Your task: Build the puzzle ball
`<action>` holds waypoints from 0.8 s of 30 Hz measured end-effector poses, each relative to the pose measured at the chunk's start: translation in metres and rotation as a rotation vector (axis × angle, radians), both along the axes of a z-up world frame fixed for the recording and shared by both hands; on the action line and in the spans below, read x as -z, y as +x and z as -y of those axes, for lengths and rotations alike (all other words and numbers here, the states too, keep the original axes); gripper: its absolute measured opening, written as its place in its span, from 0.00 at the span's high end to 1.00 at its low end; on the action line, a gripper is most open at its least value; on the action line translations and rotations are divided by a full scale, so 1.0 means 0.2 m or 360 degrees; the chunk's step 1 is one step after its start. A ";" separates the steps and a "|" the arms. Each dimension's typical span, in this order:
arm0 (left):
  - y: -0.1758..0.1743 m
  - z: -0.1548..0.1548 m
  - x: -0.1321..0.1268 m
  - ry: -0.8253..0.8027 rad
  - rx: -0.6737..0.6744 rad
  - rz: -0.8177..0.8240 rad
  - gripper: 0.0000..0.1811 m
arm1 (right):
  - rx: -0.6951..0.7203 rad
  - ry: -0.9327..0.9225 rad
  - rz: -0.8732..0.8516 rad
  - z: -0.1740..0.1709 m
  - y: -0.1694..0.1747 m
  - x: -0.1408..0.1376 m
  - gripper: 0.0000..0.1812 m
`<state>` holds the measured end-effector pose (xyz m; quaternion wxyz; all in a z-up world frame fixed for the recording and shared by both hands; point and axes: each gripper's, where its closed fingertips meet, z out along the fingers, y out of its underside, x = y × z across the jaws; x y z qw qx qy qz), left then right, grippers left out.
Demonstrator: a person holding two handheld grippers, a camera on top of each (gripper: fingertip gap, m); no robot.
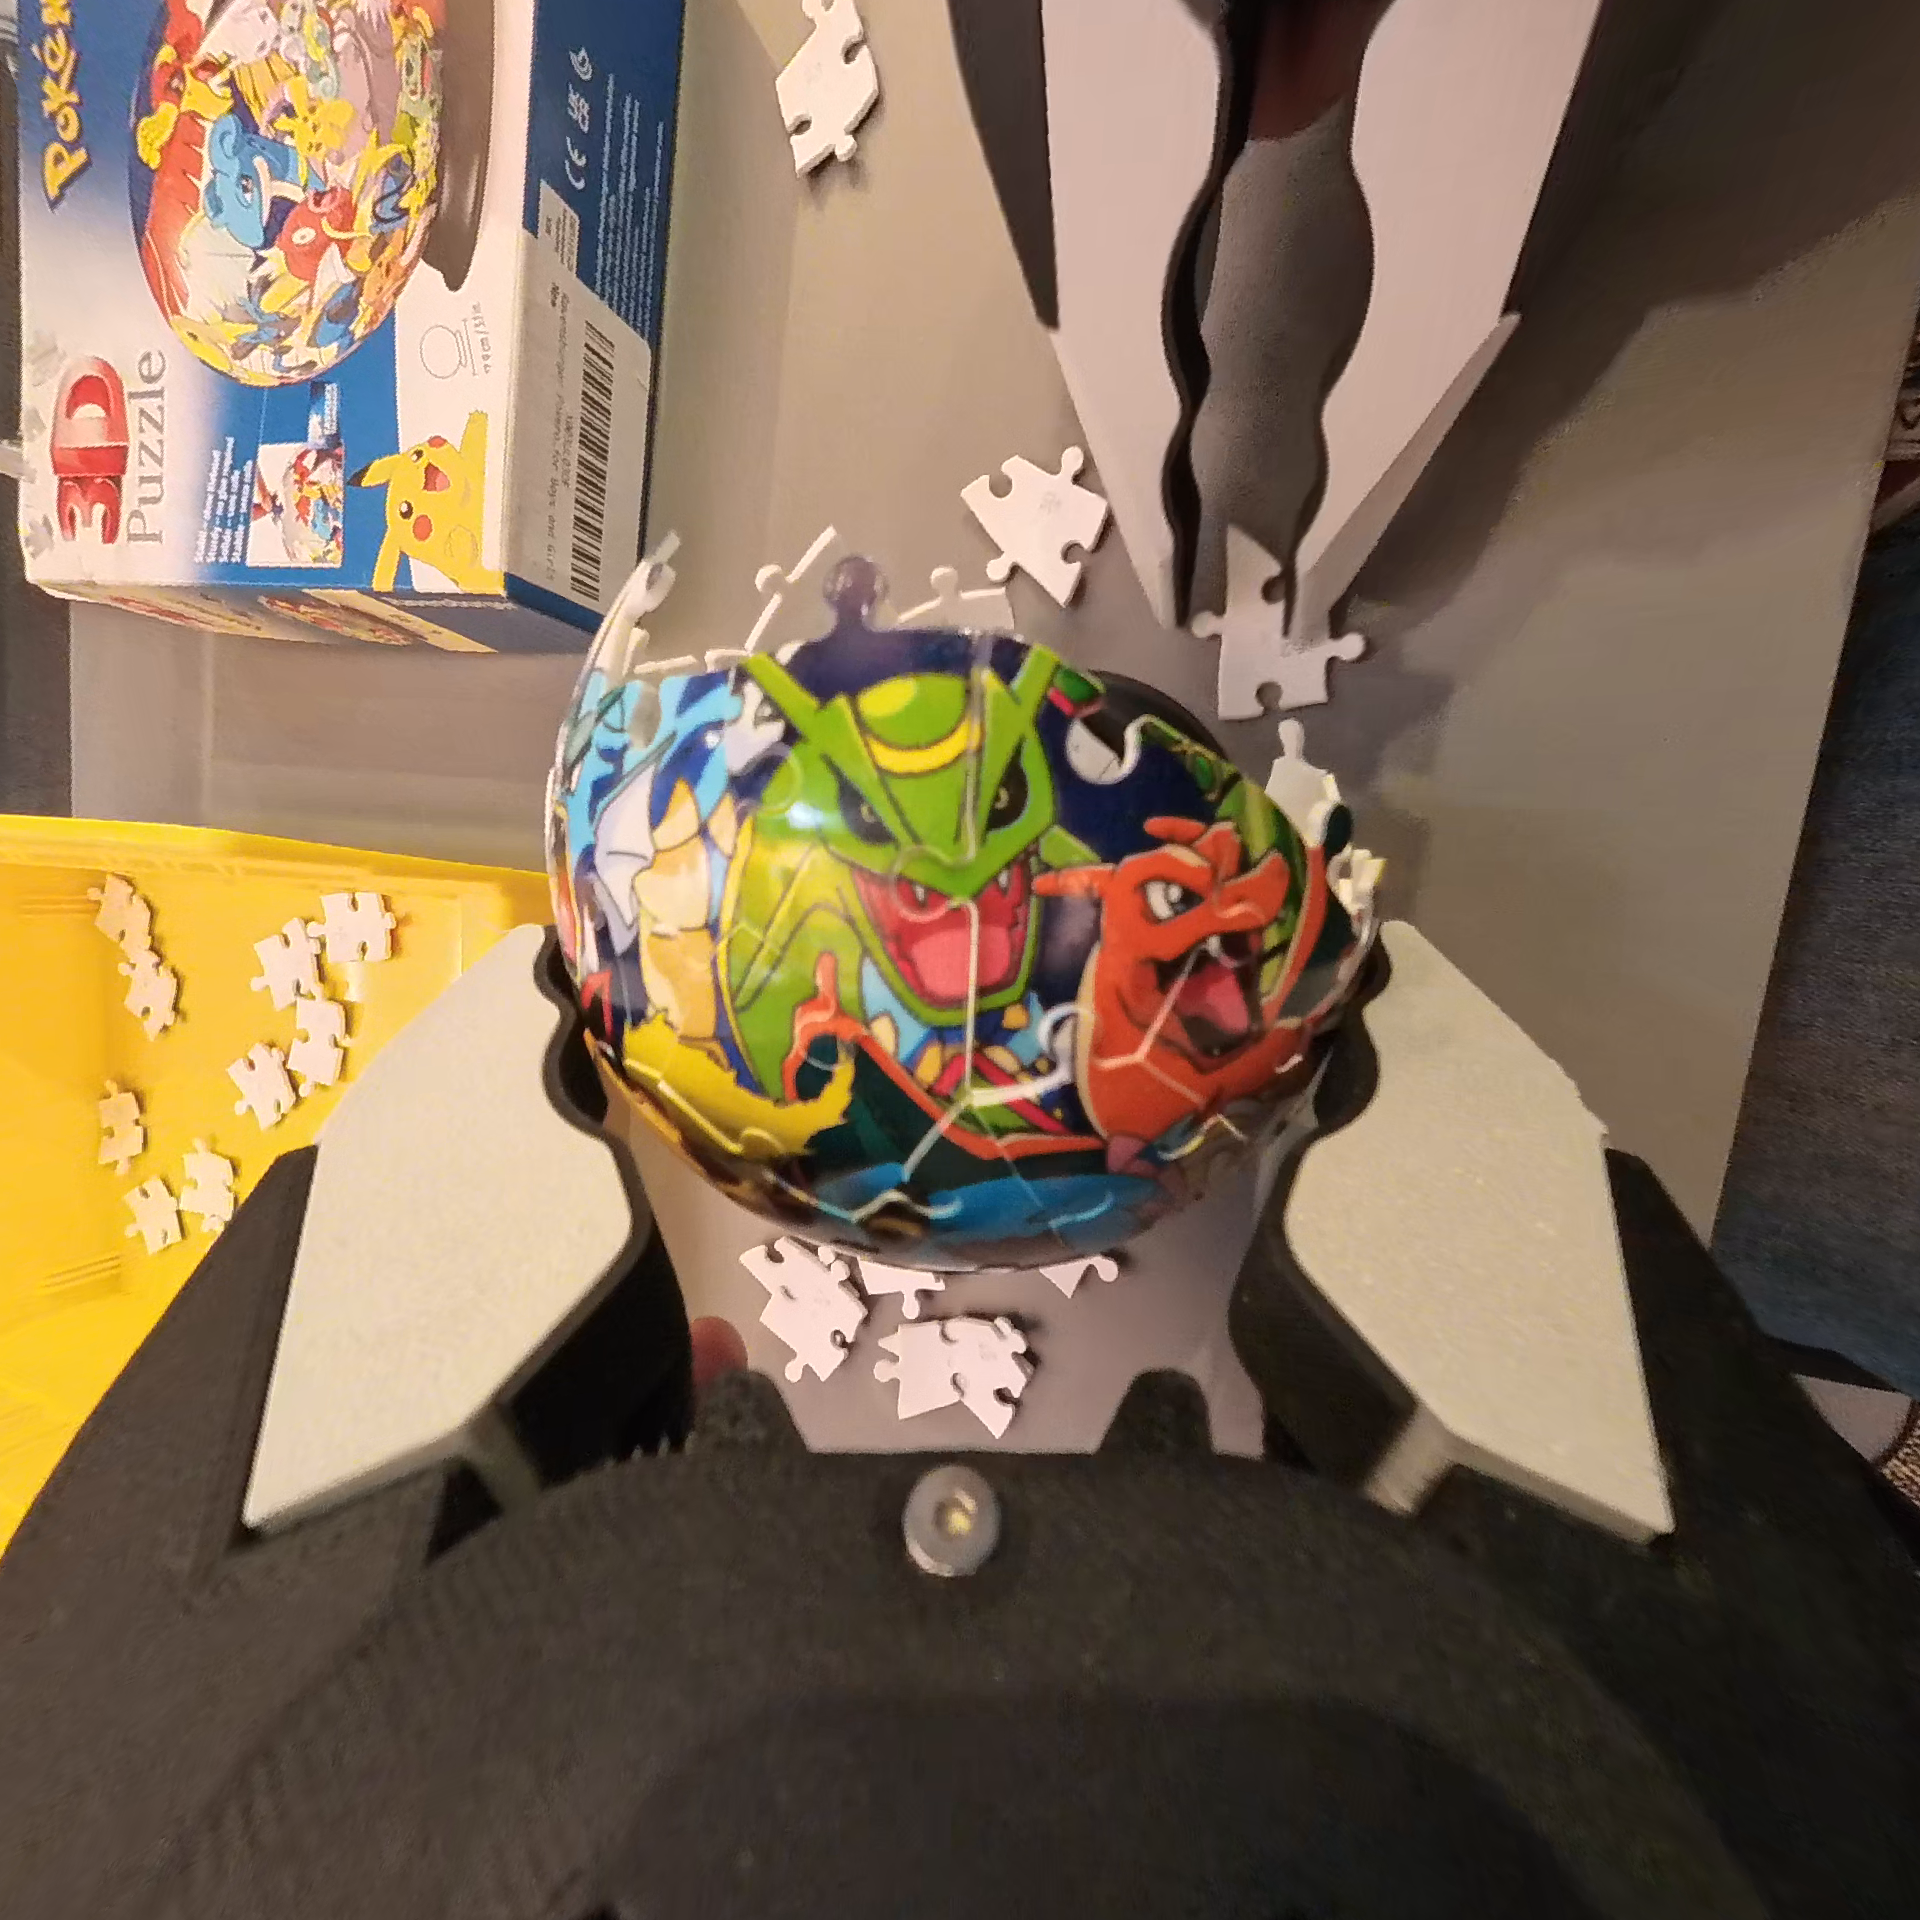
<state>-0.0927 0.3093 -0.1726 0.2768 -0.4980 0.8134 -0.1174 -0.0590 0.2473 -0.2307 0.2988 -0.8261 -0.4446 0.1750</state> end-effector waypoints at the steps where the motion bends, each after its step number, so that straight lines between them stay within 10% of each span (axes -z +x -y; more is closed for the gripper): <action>1: 0.00 0.00 0.00 0.0000 -0.0001 0.0001 0.26 | -0.0028 0.0003 -0.0009 0.00 -0.01 0.01 0.89; 24: 0.00 0.02 0.00 -0.0008 0.0000 0.0007 0.26 | 0.0069 -0.0074 -0.0055 0.11 0.06 -0.05 0.88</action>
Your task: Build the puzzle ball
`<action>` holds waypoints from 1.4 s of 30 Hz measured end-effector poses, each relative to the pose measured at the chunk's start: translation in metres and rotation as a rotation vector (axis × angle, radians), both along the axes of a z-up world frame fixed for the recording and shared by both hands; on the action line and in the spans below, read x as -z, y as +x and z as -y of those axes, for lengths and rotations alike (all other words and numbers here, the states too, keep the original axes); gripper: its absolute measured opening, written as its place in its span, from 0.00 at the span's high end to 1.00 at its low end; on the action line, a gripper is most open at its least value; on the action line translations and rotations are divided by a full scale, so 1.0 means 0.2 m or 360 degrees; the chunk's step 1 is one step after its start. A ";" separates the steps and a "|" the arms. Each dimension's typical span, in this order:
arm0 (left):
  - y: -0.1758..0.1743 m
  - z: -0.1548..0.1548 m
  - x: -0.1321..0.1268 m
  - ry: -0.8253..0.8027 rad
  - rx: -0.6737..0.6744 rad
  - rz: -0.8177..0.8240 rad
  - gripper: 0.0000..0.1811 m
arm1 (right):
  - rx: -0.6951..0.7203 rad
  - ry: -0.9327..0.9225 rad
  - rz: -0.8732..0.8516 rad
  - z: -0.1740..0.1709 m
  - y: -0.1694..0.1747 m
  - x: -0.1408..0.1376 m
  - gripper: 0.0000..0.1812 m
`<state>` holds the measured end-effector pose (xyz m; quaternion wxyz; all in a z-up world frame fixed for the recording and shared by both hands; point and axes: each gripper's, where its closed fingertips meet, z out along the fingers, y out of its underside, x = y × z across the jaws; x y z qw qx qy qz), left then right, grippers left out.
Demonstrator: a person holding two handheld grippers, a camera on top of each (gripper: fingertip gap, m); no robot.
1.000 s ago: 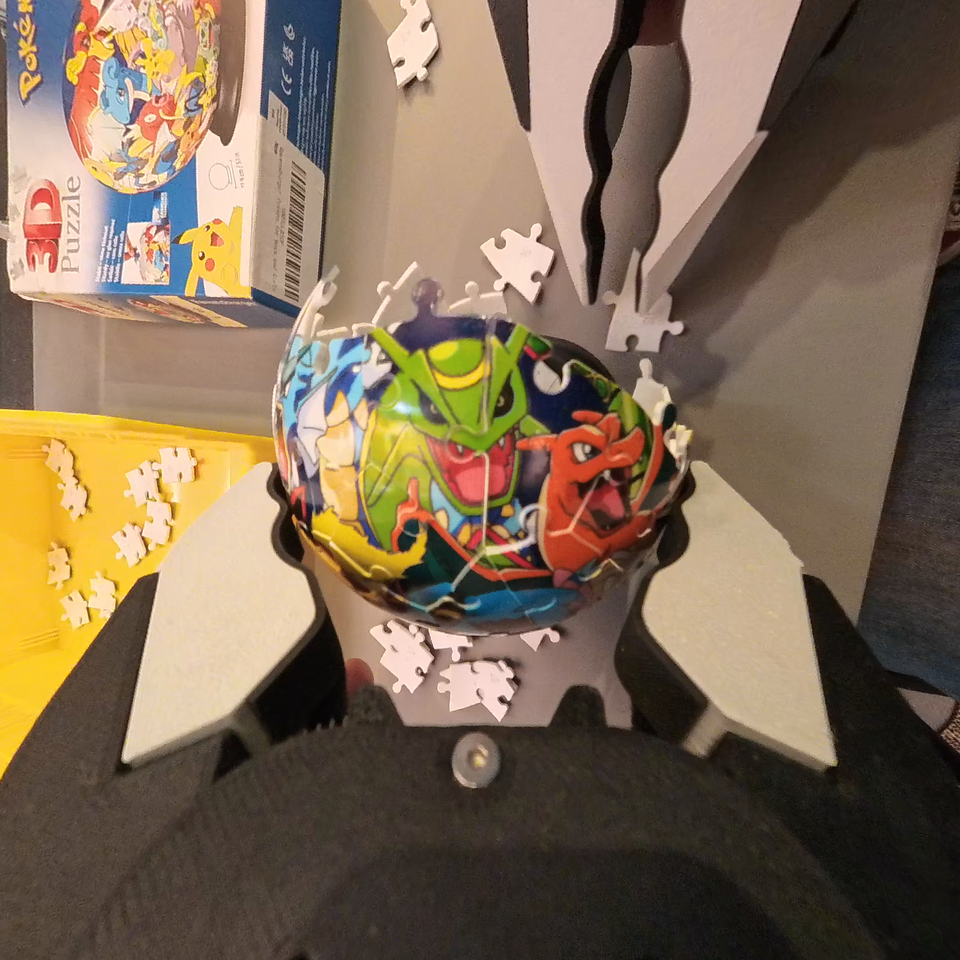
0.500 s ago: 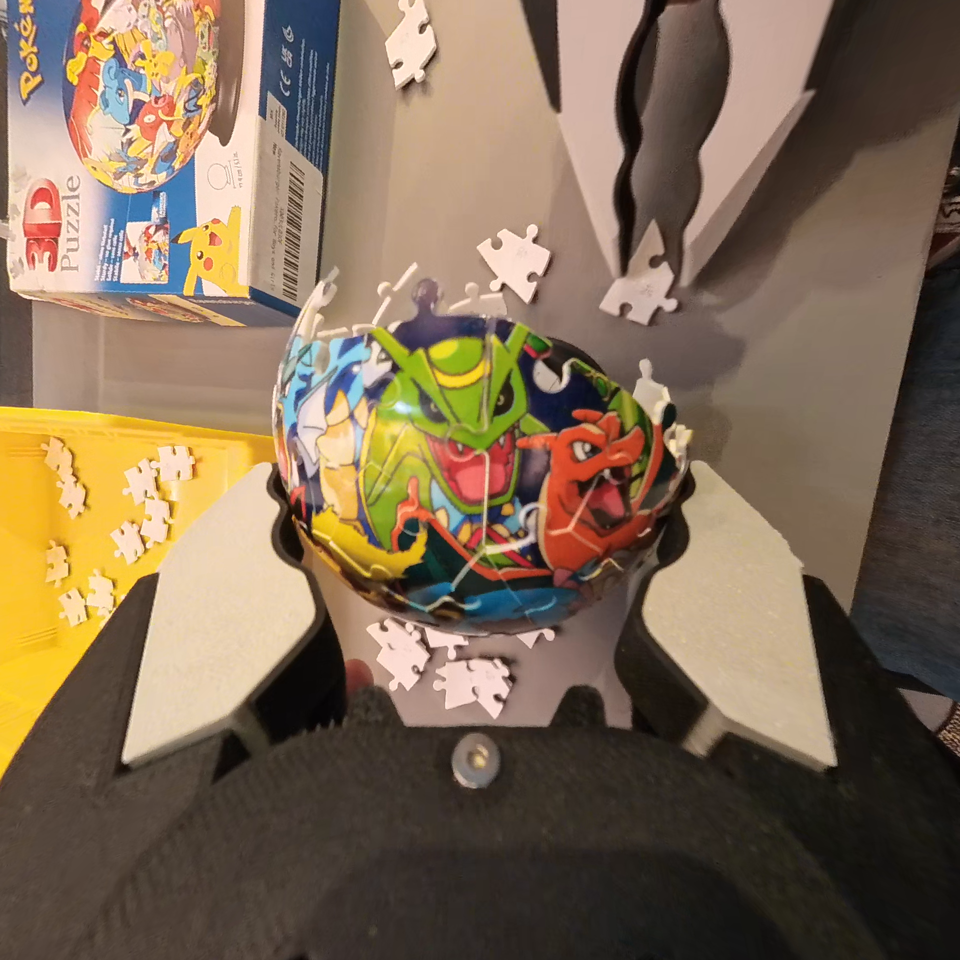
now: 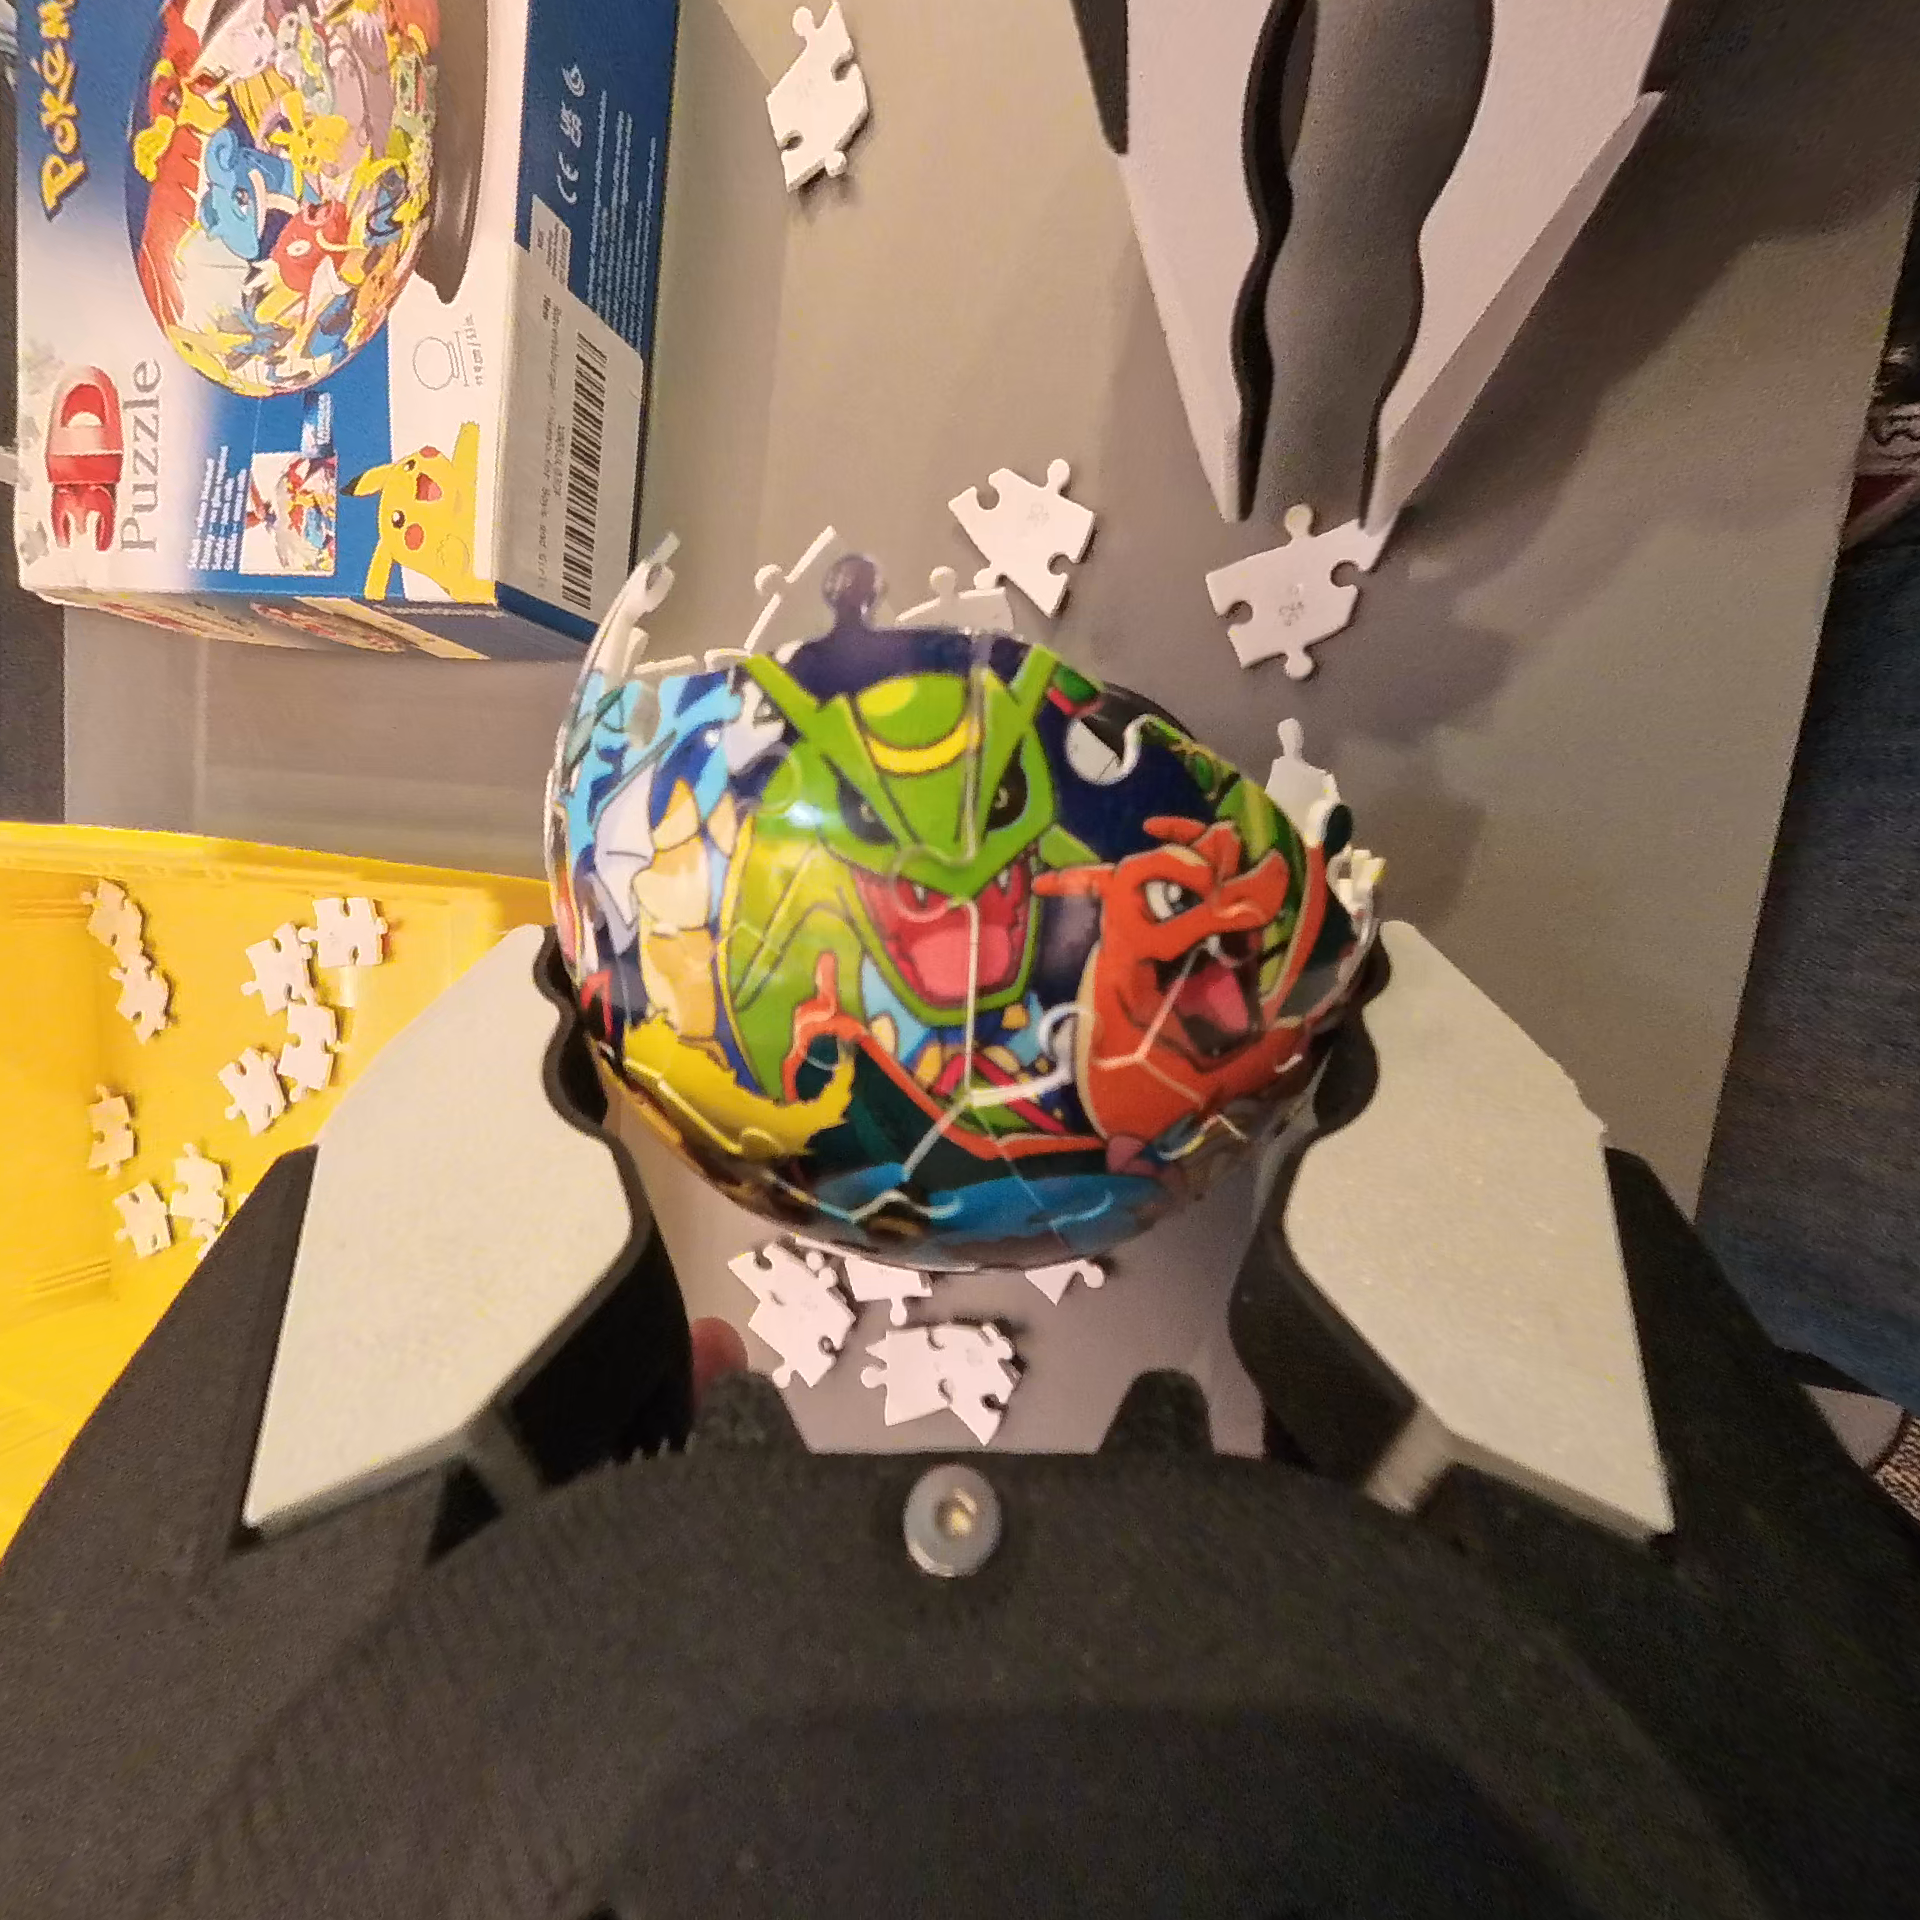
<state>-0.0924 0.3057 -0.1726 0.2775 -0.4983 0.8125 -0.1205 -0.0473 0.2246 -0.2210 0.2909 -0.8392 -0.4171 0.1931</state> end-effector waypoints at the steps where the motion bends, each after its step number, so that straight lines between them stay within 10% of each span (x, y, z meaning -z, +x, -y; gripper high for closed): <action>1: 0.00 0.00 0.00 0.0001 0.0003 -0.0002 0.26 | -0.0031 0.0032 0.0018 0.00 0.00 0.00 0.87; 42: 0.00 0.01 0.00 -0.0003 0.0003 0.0010 0.26 | 0.0169 0.0029 0.0118 -0.01 0.01 0.06 0.83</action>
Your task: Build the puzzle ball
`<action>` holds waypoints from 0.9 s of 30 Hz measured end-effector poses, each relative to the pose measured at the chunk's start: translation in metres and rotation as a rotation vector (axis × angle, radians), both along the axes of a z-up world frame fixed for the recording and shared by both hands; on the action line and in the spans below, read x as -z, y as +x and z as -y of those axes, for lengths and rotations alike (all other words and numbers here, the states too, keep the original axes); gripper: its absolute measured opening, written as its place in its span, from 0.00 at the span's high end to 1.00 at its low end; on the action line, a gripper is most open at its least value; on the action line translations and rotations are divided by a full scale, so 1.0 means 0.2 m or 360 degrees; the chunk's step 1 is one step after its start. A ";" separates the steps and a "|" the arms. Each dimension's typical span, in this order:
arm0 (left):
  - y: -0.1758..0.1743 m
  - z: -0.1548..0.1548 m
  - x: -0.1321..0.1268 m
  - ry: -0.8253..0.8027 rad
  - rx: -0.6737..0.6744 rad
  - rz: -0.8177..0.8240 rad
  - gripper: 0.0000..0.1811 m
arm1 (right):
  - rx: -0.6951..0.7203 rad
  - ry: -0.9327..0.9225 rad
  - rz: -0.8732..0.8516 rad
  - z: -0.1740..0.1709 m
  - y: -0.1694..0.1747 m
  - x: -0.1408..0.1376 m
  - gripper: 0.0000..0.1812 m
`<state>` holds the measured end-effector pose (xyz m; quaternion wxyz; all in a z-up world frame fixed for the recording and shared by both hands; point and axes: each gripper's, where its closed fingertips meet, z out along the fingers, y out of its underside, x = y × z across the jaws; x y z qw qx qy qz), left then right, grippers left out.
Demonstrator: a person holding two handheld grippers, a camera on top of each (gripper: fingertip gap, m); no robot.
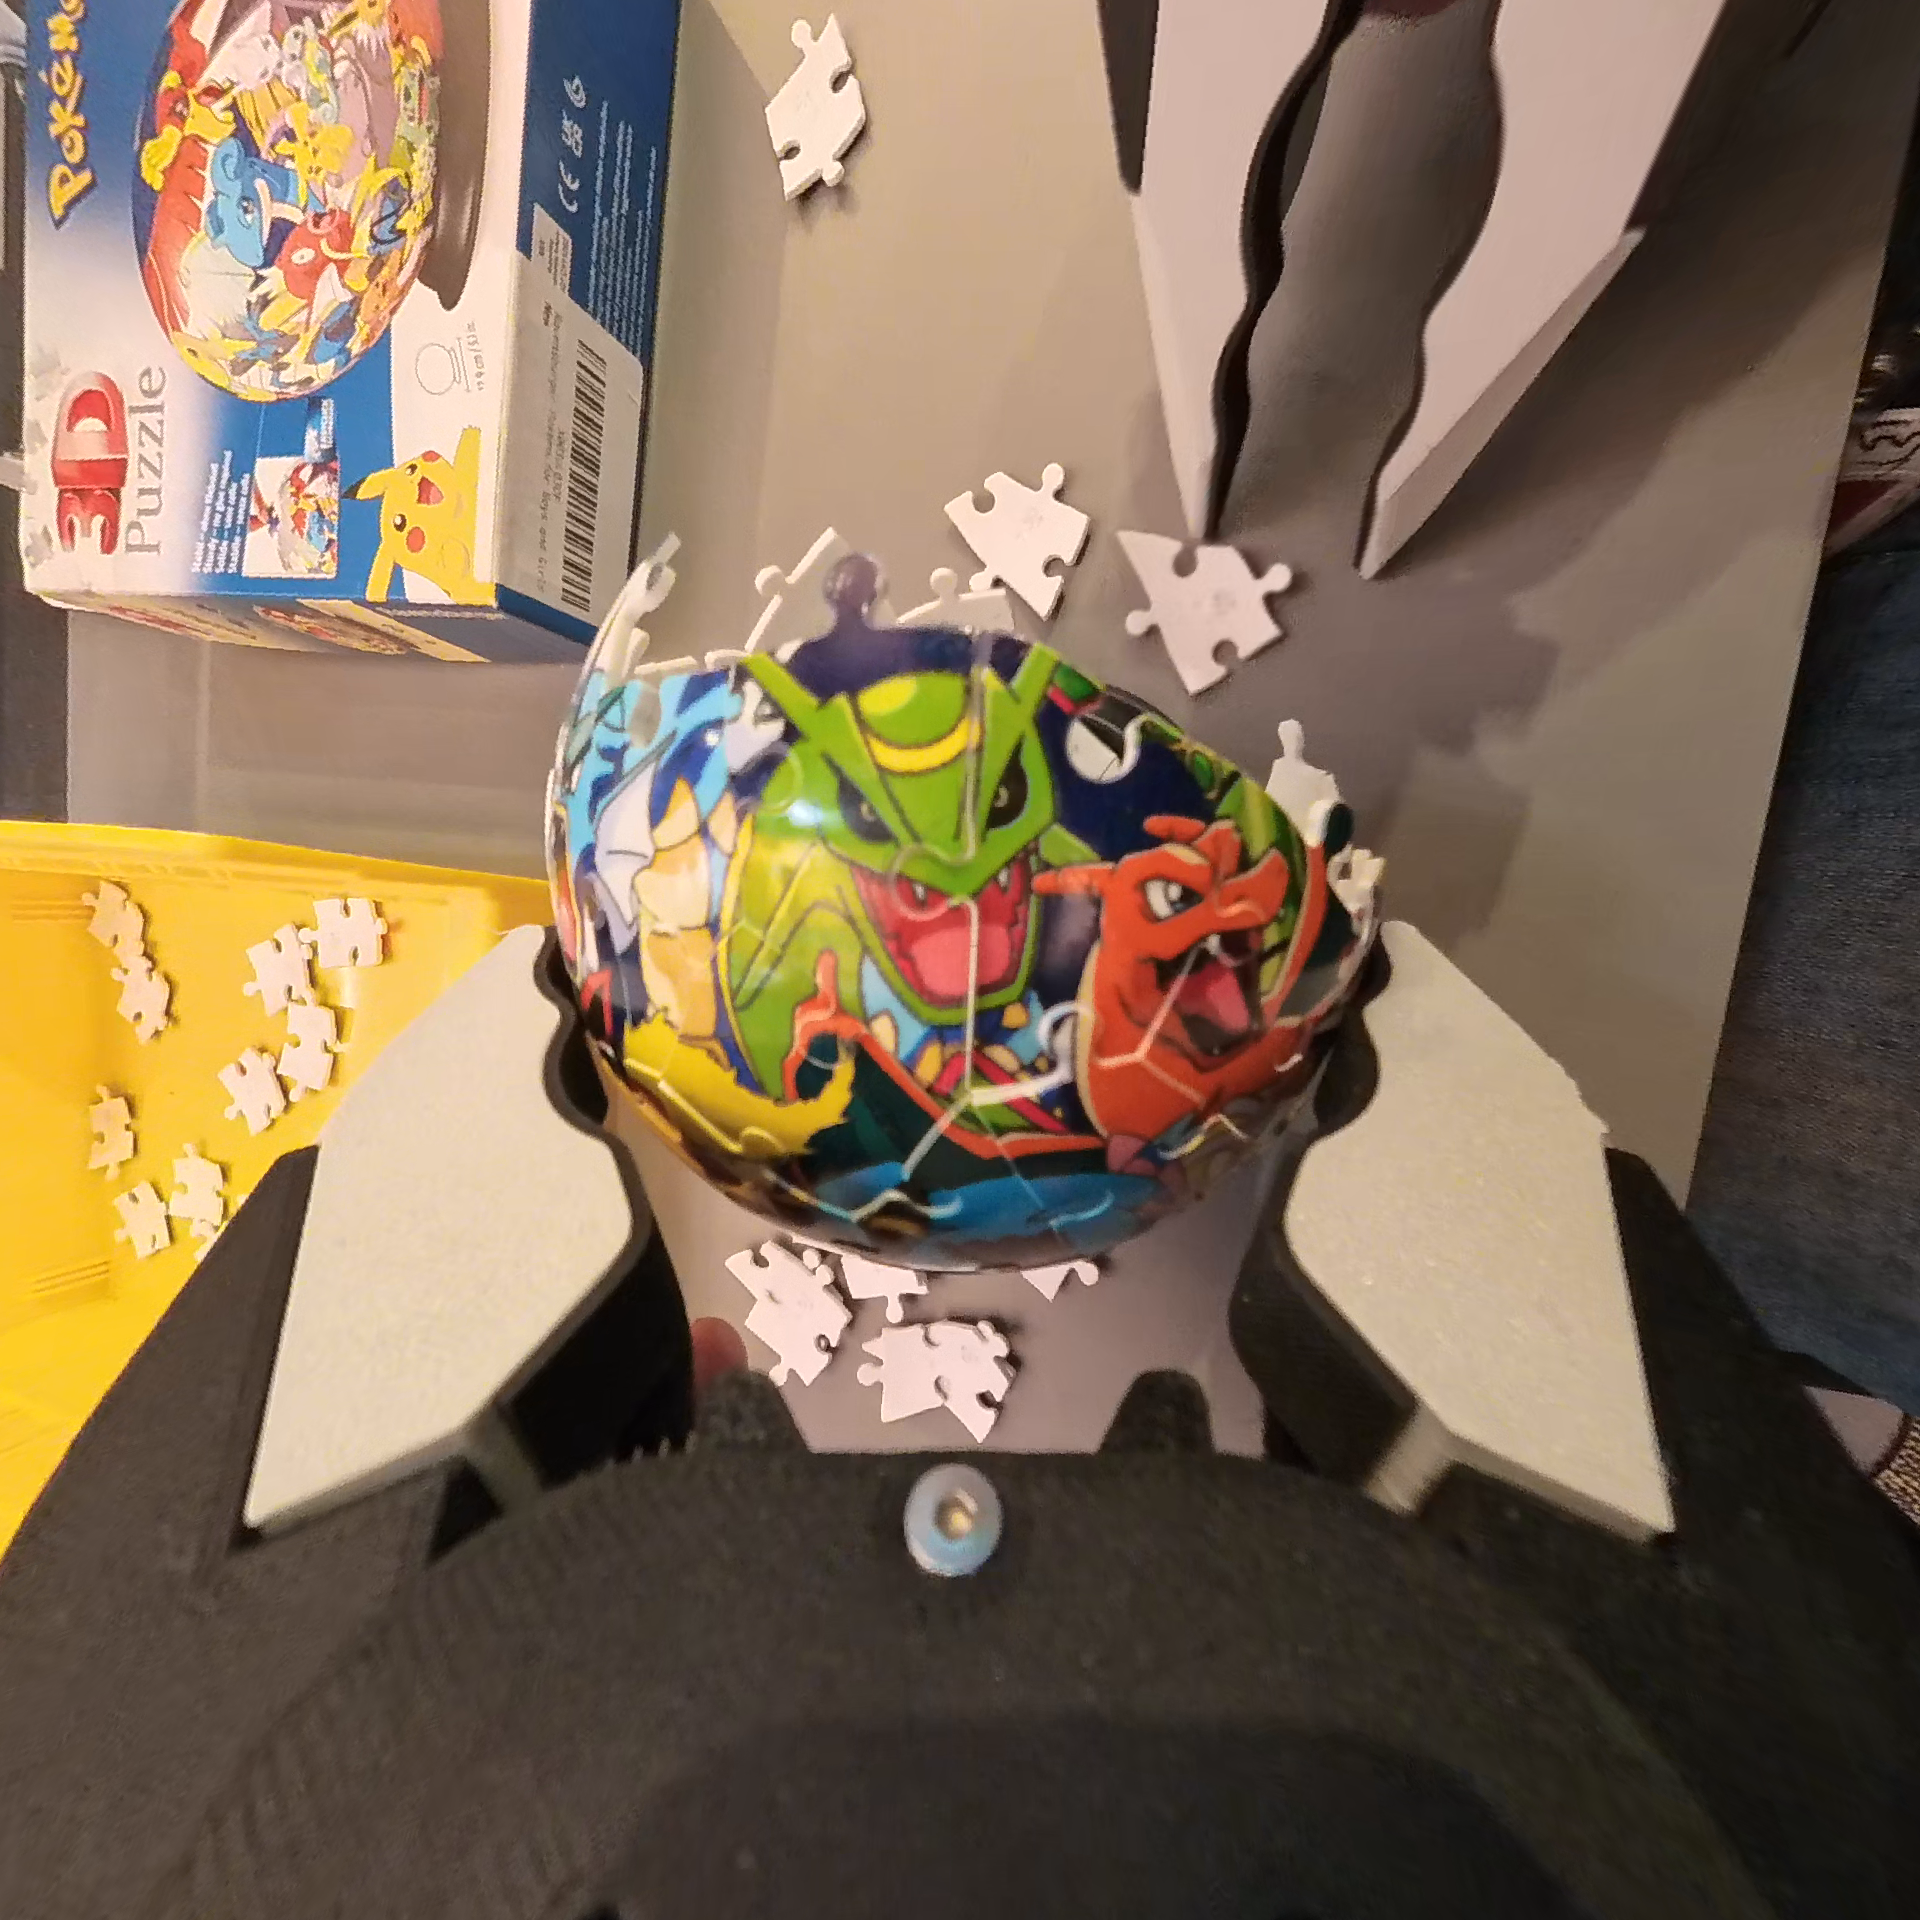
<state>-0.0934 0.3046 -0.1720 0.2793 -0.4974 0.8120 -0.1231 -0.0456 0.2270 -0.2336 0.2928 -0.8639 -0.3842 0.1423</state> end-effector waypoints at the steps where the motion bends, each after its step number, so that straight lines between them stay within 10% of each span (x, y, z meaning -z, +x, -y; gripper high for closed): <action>1: 0.00 0.00 0.00 0.0000 0.0000 0.0000 0.26 | 0.0006 0.0009 -0.0005 -0.01 -0.01 0.00 0.82; 27: 0.00 0.00 0.00 0.0001 -0.0005 0.0010 0.26 | 0.0278 0.0080 0.0034 -0.11 -0.02 0.00 0.81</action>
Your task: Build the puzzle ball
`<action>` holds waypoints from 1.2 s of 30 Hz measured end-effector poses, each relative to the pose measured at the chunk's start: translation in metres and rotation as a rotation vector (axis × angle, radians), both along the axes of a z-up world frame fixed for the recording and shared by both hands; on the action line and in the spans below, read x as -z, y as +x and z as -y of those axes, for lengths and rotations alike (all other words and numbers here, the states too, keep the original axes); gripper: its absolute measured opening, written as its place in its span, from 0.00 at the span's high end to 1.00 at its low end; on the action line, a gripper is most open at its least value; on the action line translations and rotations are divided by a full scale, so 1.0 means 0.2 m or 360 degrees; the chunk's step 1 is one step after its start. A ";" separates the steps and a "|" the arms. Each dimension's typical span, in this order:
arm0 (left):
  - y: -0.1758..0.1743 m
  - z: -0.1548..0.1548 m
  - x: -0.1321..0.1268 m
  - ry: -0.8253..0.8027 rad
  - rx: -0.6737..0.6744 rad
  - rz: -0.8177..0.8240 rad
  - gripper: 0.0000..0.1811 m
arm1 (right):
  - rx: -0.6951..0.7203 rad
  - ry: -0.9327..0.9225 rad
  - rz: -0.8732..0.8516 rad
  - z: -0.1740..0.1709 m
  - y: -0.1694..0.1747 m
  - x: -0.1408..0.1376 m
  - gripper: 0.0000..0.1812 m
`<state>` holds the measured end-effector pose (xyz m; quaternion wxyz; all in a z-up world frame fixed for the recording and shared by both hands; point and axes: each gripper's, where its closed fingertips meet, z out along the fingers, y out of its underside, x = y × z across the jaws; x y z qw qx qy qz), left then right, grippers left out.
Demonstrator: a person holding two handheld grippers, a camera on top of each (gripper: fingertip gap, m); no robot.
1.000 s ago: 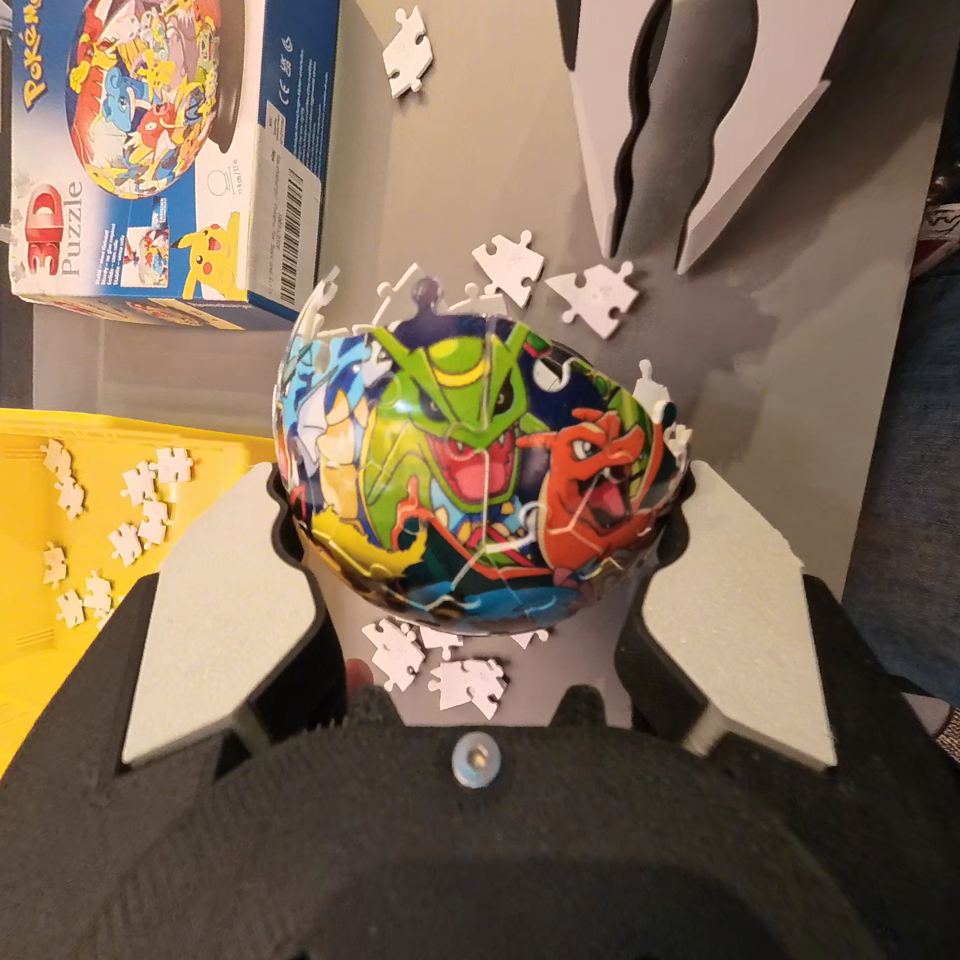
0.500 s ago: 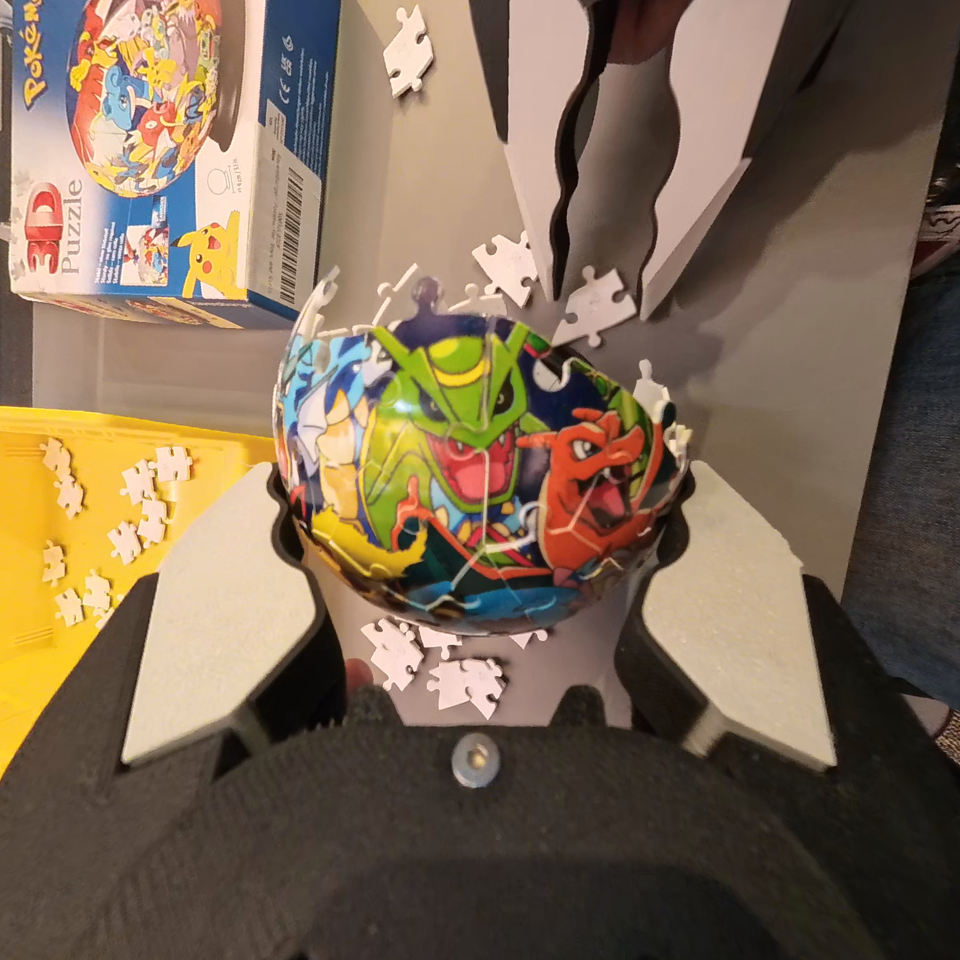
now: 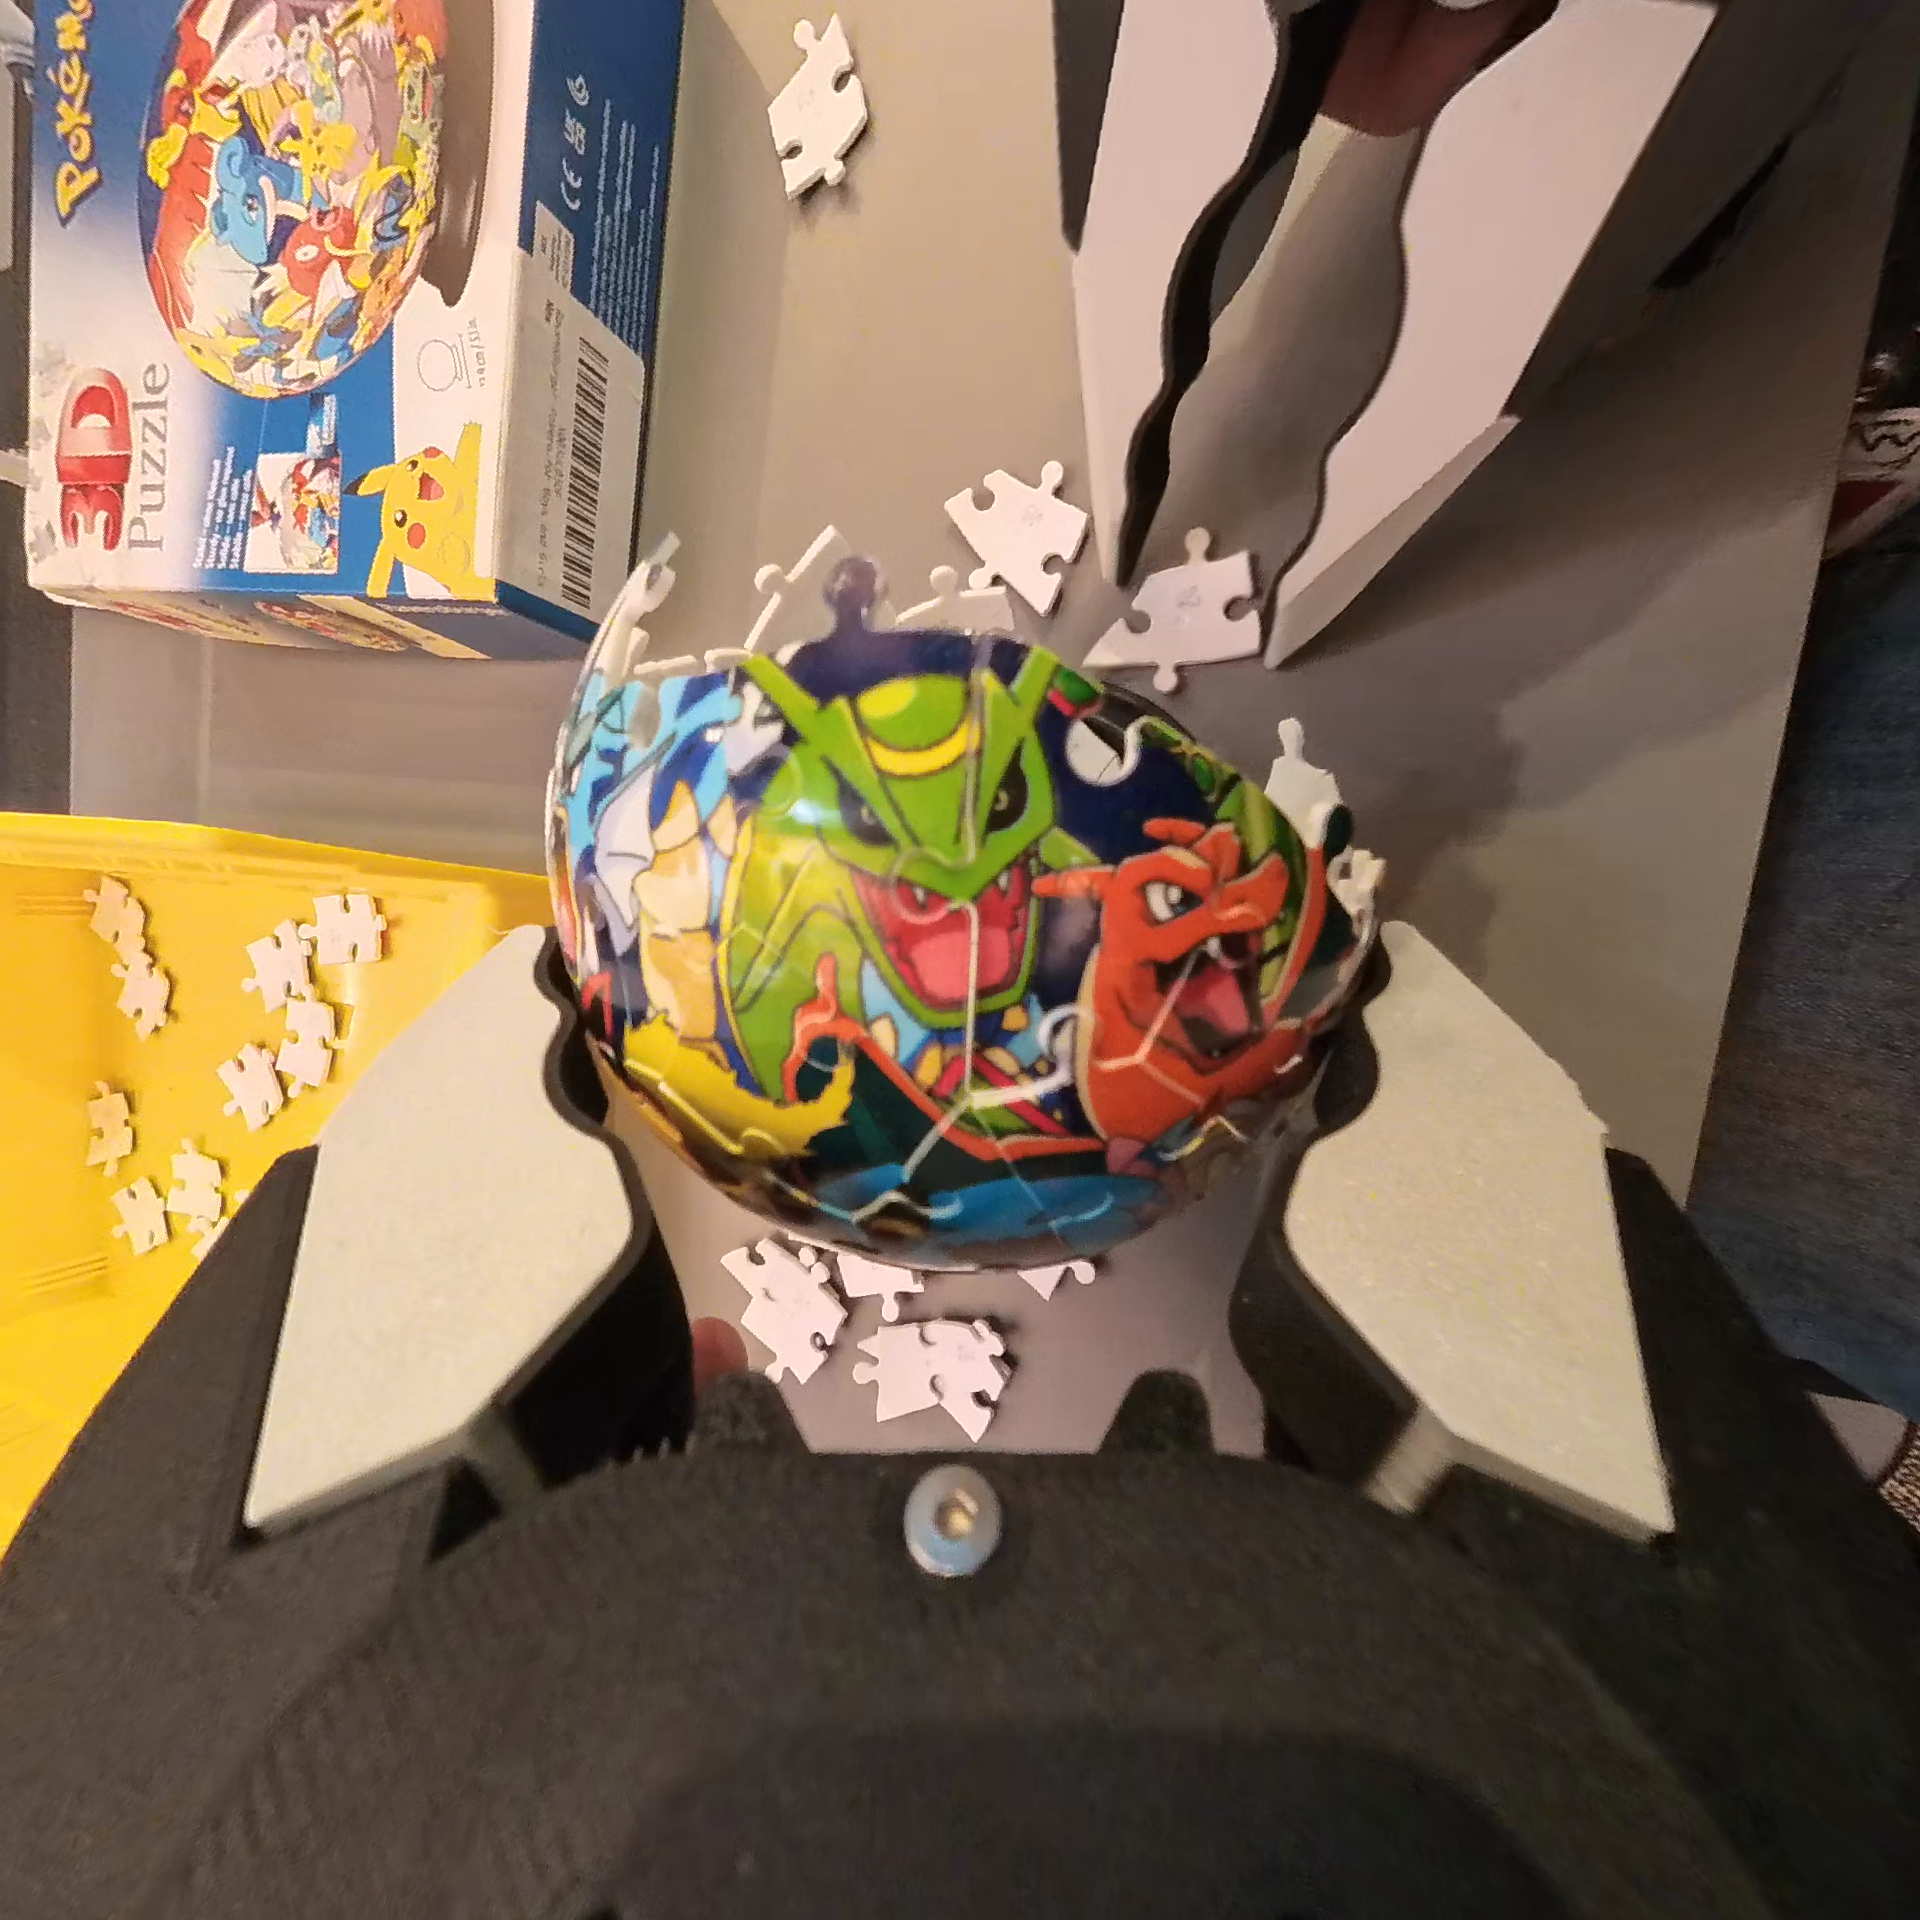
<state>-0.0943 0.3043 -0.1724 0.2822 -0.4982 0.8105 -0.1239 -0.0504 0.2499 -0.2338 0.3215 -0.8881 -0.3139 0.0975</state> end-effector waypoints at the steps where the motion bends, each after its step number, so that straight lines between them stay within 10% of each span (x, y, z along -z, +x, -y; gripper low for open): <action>1: 0.00 0.00 0.00 0.0000 0.0001 -0.0001 0.26 | 0.0000 0.0005 0.0001 -0.01 0.00 0.00 0.83; 36: -0.10 -0.09 -0.07 0.0164 0.0048 -0.0227 0.27 | -0.0902 0.0236 0.0074 -0.06 -0.14 -0.16 0.83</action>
